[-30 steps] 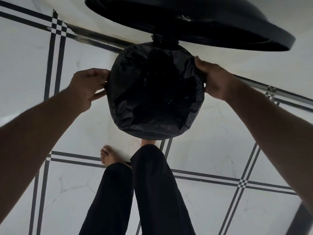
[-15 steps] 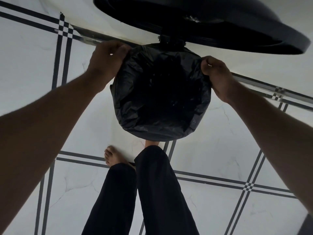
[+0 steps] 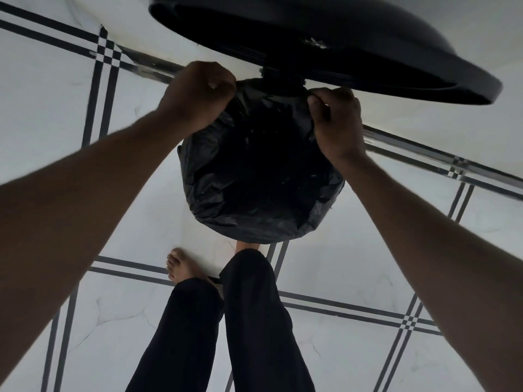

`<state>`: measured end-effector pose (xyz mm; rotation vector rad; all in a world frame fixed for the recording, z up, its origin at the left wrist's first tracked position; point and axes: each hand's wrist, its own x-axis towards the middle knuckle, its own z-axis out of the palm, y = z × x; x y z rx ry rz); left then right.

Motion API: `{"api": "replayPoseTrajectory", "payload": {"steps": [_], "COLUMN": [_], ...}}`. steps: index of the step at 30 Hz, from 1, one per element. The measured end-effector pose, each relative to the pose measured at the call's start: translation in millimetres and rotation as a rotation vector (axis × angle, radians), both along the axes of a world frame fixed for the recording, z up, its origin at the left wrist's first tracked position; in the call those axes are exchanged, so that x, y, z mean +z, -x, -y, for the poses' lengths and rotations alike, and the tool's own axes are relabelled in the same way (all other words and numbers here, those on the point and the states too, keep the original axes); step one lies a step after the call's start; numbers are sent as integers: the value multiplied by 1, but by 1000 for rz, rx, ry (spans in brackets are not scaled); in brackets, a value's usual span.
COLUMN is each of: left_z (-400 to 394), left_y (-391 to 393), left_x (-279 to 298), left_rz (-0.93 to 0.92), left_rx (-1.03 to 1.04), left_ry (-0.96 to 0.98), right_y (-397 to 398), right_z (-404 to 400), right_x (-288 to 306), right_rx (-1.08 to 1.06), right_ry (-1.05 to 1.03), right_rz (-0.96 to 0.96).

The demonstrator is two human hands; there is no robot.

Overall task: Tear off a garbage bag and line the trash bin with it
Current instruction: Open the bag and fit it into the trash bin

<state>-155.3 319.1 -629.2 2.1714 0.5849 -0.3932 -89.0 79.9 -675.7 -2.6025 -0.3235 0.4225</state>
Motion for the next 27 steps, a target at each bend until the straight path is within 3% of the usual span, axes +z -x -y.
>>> {"api": "replayPoseTrajectory", "payload": {"steps": [4,9,13,17,20,27], "left_z": [-1,-6,-11,-13,-10,25], "left_y": [-9,-9,-3,21,53,127], "left_x": [-12,-20,-16,-12,-7,4], "left_rz": [-58,-165,-166,-4,78,-110], "left_rx": [-14,-35,276,334,398,722], "left_ry": [-3,-17,144,-112,-151,38], "right_y": [-14,-21,-24,-16,3,41], "right_z": [4,1,5,22,38,42], "right_x": [4,7,12,21,30,34], "right_rx": [88,27,-82,-262,-453,-430], "right_ry": [-4,-57,-168,-218,-373,-382], "right_rz": [-162,-385,-471,-503,-496,-527]}}
